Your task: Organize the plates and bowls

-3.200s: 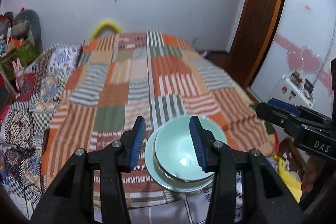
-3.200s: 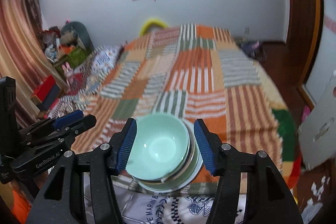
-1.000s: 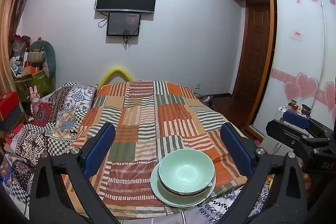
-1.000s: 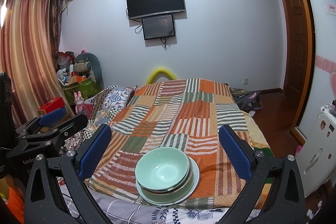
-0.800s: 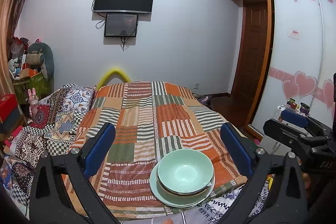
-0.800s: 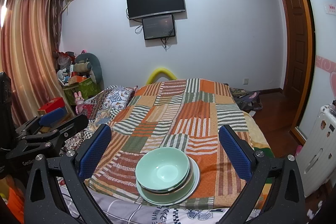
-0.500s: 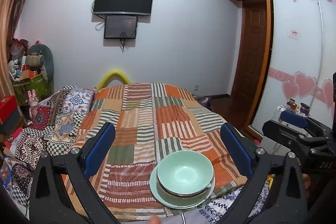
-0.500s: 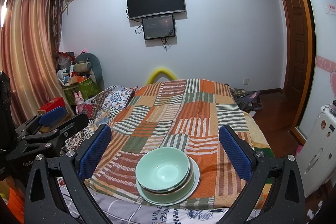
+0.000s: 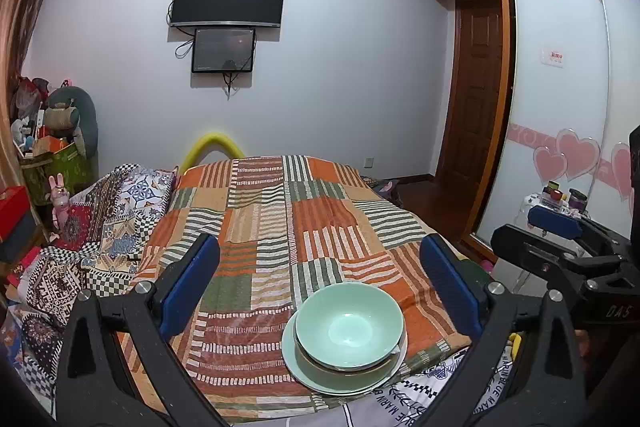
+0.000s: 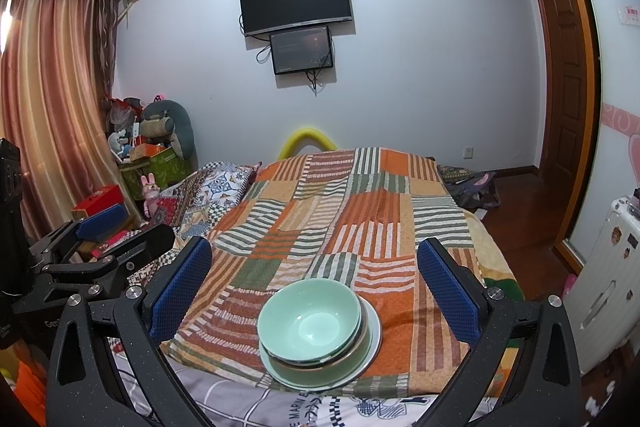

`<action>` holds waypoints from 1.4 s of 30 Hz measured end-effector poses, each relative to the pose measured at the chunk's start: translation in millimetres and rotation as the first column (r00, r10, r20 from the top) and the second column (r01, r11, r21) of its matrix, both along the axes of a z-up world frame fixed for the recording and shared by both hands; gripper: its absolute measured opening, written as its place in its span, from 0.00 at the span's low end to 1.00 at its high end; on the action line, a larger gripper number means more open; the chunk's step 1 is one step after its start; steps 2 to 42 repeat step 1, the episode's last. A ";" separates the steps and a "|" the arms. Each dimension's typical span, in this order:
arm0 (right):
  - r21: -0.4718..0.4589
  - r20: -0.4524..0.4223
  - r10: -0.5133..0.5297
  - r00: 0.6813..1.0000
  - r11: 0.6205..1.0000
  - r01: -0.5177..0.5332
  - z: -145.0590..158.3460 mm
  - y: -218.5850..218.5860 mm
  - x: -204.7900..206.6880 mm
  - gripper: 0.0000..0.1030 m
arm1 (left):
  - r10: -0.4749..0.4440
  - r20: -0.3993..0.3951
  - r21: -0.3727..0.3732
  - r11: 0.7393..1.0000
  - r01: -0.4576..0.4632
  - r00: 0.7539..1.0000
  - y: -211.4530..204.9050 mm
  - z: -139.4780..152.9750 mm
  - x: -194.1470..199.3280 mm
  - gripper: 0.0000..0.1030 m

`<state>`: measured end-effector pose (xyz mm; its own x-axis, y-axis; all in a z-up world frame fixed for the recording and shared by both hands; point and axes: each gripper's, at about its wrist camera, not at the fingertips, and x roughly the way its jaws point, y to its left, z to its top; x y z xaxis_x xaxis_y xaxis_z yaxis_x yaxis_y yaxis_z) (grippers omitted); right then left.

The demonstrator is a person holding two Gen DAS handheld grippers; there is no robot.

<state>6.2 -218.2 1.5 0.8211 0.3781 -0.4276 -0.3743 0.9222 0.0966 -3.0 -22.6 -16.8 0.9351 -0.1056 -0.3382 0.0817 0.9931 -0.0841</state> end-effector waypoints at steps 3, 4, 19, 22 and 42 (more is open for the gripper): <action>0.000 -0.001 0.000 1.000 1.000 0.000 -0.1 0.0 -0.1 0.99 | -0.001 -0.003 -0.002 1.000 0.001 1.000 0.4 -0.3 0.4 0.99; 0.000 -0.001 0.000 1.000 1.000 0.000 -0.1 0.0 -0.1 0.99 | -0.001 -0.003 -0.002 1.000 0.001 1.000 0.4 -0.3 0.4 0.99; 0.000 -0.001 0.000 1.000 1.000 0.000 -0.1 0.0 -0.1 0.99 | -0.001 -0.003 -0.002 1.000 0.001 1.000 0.4 -0.3 0.4 0.99; 0.000 -0.001 0.000 1.000 1.000 0.000 -0.1 0.0 -0.1 0.99 | -0.001 -0.003 -0.002 1.000 0.001 1.000 0.4 -0.3 0.4 0.99; 0.000 -0.001 0.000 1.000 1.000 0.000 -0.1 0.0 -0.1 0.99 | -0.001 -0.003 -0.002 1.000 0.001 1.000 0.4 -0.3 0.4 0.99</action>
